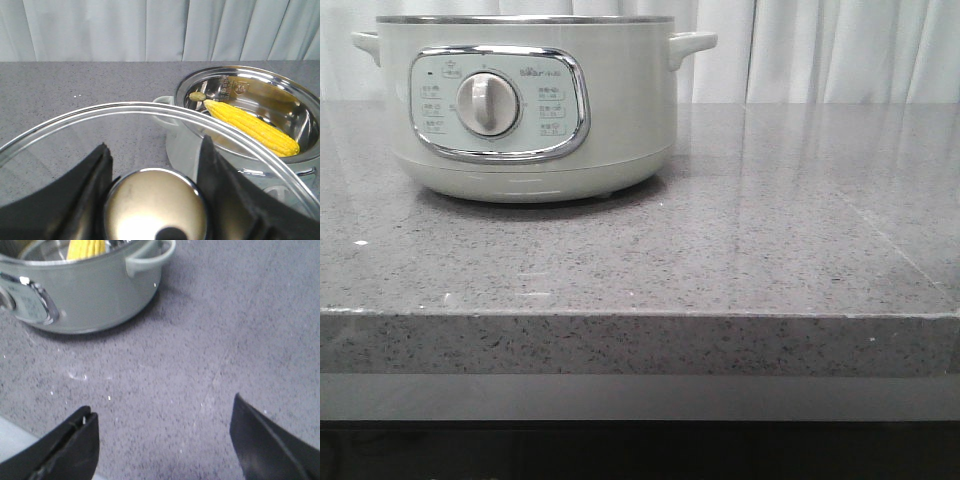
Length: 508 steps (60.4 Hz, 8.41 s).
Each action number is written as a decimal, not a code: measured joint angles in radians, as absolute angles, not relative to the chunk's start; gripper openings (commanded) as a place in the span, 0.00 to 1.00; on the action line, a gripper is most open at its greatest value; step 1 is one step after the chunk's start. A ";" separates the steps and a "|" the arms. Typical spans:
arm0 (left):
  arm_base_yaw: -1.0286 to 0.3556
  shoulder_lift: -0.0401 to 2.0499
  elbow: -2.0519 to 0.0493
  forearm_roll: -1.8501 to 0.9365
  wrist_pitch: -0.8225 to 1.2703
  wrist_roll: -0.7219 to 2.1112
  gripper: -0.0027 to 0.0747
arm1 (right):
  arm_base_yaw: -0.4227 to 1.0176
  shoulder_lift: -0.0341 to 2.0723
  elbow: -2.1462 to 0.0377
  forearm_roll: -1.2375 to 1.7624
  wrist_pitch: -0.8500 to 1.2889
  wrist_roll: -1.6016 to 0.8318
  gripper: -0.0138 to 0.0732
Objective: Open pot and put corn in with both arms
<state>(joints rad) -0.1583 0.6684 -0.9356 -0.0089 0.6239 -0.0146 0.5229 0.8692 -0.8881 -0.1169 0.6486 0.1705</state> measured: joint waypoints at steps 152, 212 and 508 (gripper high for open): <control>-0.454 1.659 -1.481 -0.126 0.256 0.107 0.35 | 0.523 0.859 -0.851 -0.117 0.659 0.170 0.80; -0.454 1.684 -1.489 -0.191 0.262 0.108 0.71 | 0.523 0.859 -0.851 -0.117 0.659 0.170 0.80; -0.076 -0.006 0.007 -0.103 -0.020 0.012 0.01 | 0.431 0.695 -0.711 -0.118 0.524 0.170 0.08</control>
<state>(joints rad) -0.0756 -0.0063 0.0072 -0.1032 -0.0200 0.0121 0.4310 0.6947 -0.7112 -0.1179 0.5236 0.1697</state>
